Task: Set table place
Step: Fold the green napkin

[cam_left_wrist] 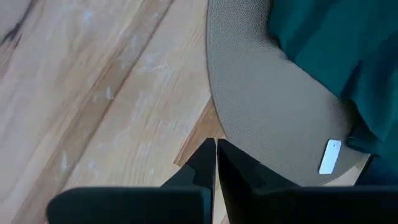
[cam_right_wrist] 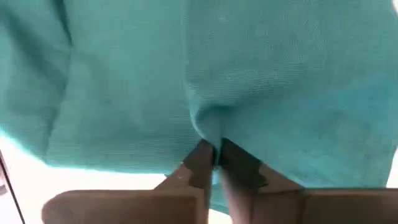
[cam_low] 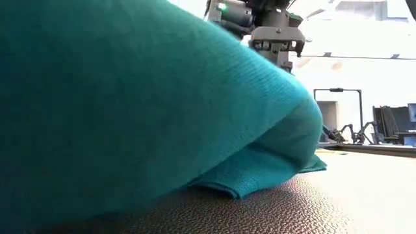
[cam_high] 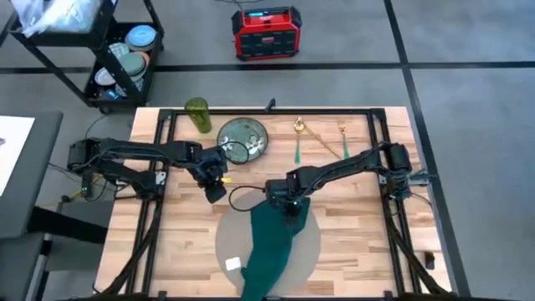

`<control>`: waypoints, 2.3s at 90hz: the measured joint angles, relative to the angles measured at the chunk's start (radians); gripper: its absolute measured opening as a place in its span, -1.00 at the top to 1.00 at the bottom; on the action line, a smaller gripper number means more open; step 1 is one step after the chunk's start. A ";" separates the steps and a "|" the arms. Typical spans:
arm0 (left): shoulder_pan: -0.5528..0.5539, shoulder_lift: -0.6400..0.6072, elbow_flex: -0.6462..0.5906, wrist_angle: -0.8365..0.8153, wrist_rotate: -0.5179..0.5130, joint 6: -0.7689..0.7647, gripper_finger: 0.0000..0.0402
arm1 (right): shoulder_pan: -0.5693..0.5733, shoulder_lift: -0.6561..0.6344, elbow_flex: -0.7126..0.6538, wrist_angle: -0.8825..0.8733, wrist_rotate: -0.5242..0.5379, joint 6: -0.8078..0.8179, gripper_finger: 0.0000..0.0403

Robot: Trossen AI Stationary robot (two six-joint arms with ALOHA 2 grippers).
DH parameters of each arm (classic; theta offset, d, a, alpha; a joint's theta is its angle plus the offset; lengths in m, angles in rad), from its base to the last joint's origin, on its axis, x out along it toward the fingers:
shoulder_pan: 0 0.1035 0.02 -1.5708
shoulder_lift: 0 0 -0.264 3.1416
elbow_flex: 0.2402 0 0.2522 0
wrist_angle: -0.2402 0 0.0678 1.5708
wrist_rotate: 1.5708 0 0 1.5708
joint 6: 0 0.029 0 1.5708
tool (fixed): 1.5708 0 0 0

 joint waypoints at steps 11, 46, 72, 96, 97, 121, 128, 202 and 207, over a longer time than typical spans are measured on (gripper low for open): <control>0.000 0.000 0.000 0.001 0.000 0.000 1.00 | -0.005 0.000 0.051 -0.018 0.012 0.000 0.99; 0.000 0.000 0.000 -0.032 0.014 0.001 1.00 | -0.060 0.000 0.442 -0.383 0.195 0.019 1.00; -0.001 -0.022 0.000 -0.147 0.016 0.045 1.00 | -0.008 -0.001 0.761 -0.626 0.181 0.078 1.00; -0.001 -0.121 0.001 -0.055 0.019 0.153 1.00 | 0.008 0.000 0.849 -0.686 0.232 0.125 1.00; -0.001 -0.125 0.001 -0.046 0.020 0.168 1.00 | 0.006 0.000 0.849 -0.690 0.233 0.124 1.00; -0.001 -0.194 0.003 0.017 0.062 0.391 0.73 | -0.070 0.052 0.841 -0.682 0.241 0.036 1.00; -0.001 -0.194 0.003 0.084 0.064 0.410 0.58 | -0.085 0.067 0.841 -0.643 0.236 0.006 1.00; -0.031 -0.174 0.003 0.322 -0.034 0.103 0.34 | -0.239 0.138 0.842 -0.434 0.147 -0.164 1.00; -0.031 -0.174 0.003 0.323 -0.037 0.081 0.34 | -0.241 0.138 0.842 -0.416 0.145 -0.174 1.00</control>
